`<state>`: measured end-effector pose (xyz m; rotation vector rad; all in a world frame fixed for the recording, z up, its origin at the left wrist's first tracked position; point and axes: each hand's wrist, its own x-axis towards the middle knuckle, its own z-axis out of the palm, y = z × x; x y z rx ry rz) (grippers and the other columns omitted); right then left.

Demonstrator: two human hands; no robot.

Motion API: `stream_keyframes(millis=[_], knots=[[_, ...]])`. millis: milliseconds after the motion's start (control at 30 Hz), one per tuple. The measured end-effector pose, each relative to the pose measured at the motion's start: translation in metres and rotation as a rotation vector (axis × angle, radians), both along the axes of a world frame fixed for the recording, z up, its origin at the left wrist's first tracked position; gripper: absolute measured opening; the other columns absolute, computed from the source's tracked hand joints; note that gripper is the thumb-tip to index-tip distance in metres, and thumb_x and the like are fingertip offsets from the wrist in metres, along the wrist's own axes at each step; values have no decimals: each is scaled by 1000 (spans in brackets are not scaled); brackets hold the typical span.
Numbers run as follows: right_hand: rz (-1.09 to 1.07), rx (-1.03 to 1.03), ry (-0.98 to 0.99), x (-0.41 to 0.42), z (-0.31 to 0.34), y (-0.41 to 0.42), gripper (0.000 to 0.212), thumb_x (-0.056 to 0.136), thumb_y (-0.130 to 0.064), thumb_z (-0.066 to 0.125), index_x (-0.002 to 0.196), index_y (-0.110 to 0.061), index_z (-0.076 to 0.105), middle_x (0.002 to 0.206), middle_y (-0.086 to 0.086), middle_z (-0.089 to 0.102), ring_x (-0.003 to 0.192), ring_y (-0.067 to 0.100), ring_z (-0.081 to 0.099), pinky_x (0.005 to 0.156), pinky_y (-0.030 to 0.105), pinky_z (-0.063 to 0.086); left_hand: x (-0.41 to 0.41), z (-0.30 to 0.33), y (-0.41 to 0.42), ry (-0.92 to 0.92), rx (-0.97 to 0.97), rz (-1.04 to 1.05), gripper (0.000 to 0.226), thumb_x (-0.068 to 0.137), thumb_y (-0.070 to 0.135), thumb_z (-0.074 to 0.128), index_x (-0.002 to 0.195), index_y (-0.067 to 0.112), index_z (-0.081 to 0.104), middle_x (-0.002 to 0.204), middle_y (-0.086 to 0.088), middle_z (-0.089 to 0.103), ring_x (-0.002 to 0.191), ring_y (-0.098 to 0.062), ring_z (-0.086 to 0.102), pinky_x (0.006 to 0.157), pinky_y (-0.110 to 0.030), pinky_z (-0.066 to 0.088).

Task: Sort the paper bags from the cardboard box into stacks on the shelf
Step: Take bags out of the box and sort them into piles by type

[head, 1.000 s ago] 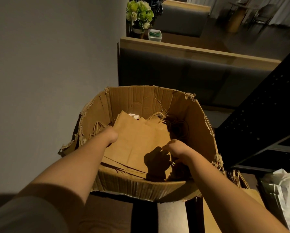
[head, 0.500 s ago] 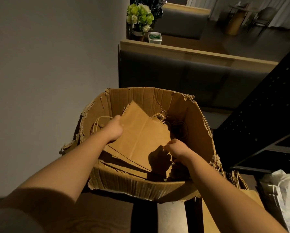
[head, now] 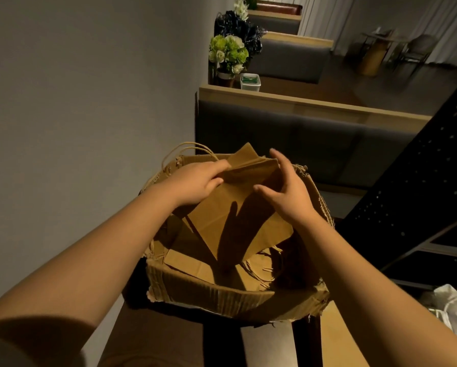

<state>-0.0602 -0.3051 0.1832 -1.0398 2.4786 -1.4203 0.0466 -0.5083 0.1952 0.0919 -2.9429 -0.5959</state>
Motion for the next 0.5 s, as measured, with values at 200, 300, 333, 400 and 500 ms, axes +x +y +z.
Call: stream_keyframes(millis=[200,300,333,400,500], knots=[[28,-141,-129,9,6,5,13,91,-10,62,97,-21,60,97,-9,62,94,7,63,74,22,57,2,5,5,-33,93,5,16,100,32,44,114,35,51,105,12,59,98,-7,57,77,-27,48],[-8,-160,-139,4,7,12,16,92,-11,61,100,-25,59,98,-13,62,91,0,62,73,18,56,2,18,-1,3,149,119,16,101,41,38,106,35,51,97,9,59,90,-12,57,79,-37,51],[-31,-203,-170,2,10,15,17,92,-11,61,99,-27,59,99,-10,64,92,1,64,74,20,56,1,23,-5,30,150,192,18,101,42,37,108,34,52,96,7,59,87,-13,58,77,-38,52],[-125,-340,-275,-7,13,22,18,92,-11,62,96,-29,60,101,-1,67,95,11,67,79,30,58,1,34,-14,109,261,409,28,101,46,33,114,31,53,100,5,59,87,-17,57,72,-37,48],[-359,-557,-453,-21,15,36,17,92,-12,63,98,-27,59,104,3,68,100,20,66,87,41,55,7,35,-25,210,507,671,51,101,55,18,116,26,57,108,5,52,93,-15,48,78,-34,36]])
